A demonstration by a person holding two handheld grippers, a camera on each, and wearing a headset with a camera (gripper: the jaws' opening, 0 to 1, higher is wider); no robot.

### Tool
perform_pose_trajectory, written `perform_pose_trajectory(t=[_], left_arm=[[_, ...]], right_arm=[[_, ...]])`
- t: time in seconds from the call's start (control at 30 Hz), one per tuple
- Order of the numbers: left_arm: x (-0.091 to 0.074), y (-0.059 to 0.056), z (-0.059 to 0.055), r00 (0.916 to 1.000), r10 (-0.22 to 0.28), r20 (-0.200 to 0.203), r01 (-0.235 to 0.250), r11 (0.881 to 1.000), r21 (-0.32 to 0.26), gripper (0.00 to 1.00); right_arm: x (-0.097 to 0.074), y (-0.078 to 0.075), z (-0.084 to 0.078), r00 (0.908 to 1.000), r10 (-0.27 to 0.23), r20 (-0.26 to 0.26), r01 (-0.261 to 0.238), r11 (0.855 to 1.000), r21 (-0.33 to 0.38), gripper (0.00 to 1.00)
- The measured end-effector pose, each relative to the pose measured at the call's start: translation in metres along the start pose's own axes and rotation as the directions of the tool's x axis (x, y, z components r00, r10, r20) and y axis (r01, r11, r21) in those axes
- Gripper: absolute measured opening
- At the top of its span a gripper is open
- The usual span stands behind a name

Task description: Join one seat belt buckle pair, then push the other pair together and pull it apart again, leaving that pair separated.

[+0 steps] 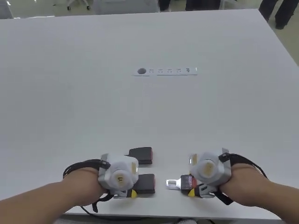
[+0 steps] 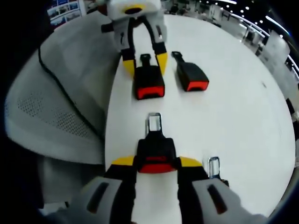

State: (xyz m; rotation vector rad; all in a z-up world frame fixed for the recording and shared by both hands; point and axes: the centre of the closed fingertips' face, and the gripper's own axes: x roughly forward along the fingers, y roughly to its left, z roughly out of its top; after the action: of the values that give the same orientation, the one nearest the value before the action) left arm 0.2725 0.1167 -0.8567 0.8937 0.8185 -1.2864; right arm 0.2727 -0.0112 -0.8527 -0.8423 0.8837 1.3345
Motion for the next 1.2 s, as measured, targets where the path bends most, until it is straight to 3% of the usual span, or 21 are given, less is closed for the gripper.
perform_pose_trajectory(t=[0.27,0.77,1.2], left_arm=[[0.001,0.001,-0.001,1.0000,-0.005,0.002,0.005,1.000,0.002,0.31],[0.001,0.001,-0.001,1.0000,-0.004,-0.003,0.004,1.000,0.006,0.31],[0.001,0.002,0.001,0.9993,-0.026,-0.026,0.026,1.000,0.010,0.31]], right_arm=[[0.011,0.001,0.018,1.0000,0.003,0.001,-0.003,1.000,-0.012,0.33],[0.014,0.003,0.027,1.0000,0.001,-0.001,-0.001,1.000,-0.030,0.33],[0.018,0.002,0.036,0.9990,0.004,0.044,-0.004,1.000,-0.019,0.32]])
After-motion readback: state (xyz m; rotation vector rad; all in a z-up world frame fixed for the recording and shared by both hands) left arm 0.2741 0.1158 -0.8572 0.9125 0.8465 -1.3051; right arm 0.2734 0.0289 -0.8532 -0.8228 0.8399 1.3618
